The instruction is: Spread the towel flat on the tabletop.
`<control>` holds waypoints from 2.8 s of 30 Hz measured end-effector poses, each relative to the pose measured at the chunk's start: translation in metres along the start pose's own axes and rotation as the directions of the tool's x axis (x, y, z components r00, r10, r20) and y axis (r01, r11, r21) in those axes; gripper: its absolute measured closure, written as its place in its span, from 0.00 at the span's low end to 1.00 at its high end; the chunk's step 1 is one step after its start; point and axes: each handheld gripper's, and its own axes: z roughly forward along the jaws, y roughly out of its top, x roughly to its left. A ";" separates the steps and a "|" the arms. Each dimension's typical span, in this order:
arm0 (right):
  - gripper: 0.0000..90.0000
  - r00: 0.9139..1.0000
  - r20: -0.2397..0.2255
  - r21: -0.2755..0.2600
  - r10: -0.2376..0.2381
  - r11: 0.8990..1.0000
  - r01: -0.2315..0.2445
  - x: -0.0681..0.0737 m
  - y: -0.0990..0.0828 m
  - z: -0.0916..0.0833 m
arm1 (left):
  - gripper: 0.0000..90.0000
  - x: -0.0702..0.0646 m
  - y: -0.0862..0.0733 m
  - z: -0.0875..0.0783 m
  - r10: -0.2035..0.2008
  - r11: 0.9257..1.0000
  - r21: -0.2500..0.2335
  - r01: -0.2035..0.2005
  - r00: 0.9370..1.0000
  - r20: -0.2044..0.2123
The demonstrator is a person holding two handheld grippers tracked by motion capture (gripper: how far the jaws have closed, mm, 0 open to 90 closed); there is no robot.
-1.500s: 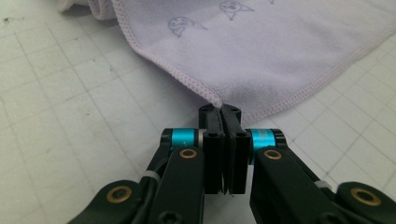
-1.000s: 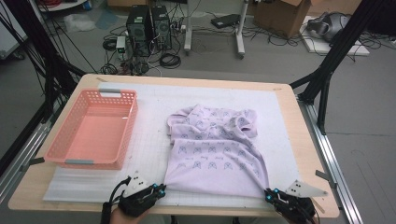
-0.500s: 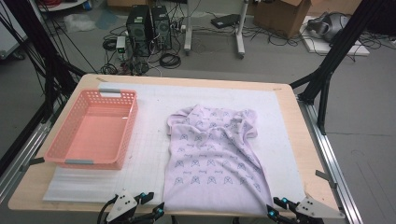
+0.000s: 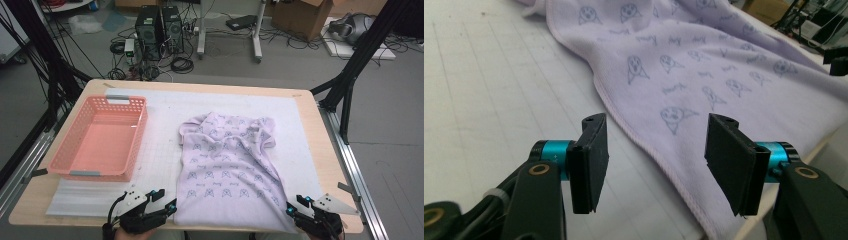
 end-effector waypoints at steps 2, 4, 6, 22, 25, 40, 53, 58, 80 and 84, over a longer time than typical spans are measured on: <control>0.57 1.000 0.000 0.008 0.007 1.000 -0.007 -0.001 0.001 0.003 | 0.47 0.002 0.002 0.005 -0.001 1.000 0.012 0.001 1.000 0.014; 0.56 1.000 -0.005 0.023 0.010 1.000 -0.010 -0.003 0.001 0.008 | 0.47 0.002 0.003 0.011 -0.005 1.000 0.030 0.004 1.000 0.026; 0.57 1.000 -0.013 0.041 0.006 0.999 -0.006 -0.003 0.001 0.012 | 0.46 0.001 0.002 0.017 -0.001 0.999 0.053 -0.001 0.999 0.034; 0.93 0.999 -0.033 0.056 0.000 0.998 0.002 -0.002 0.002 0.015 | 0.91 -0.019 -0.014 0.027 0.167 0.984 0.080 -0.162 0.984 -0.061; 0.97 0.999 -0.032 0.064 -0.022 0.998 0.024 0.001 0.003 0.016 | 0.96 -0.020 -0.013 0.027 0.165 0.983 0.085 -0.160 0.985 -0.051; 0.97 0.995 -0.098 0.061 -0.020 0.998 0.026 0.003 -0.002 0.005 | 0.96 -0.019 -0.013 0.007 0.079 0.995 0.064 -0.081 0.996 0.032; 0.97 0.995 -0.102 0.061 -0.016 0.998 0.022 0.002 -0.004 0.004 | 0.96 -0.019 -0.014 0.006 0.077 0.994 0.076 -0.081 0.996 0.048; 0.97 0.994 -0.112 0.069 -0.018 0.997 0.026 0.004 -0.005 0.002 | 0.96 -0.020 -0.016 -0.003 0.077 0.993 0.082 -0.081 0.996 0.053; 0.71 0.998 -0.064 0.023 0.007 1.000 -0.006 0.003 0.006 0.006 | 0.53 0.001 -0.004 0.016 -0.037 0.996 0.084 0.033 0.999 0.039; 0.66 0.998 -0.065 0.047 -0.003 0.999 0.007 0.006 0.013 0.021 | 0.49 -0.006 -0.006 0.027 0.000 0.995 0.098 -0.004 0.999 0.038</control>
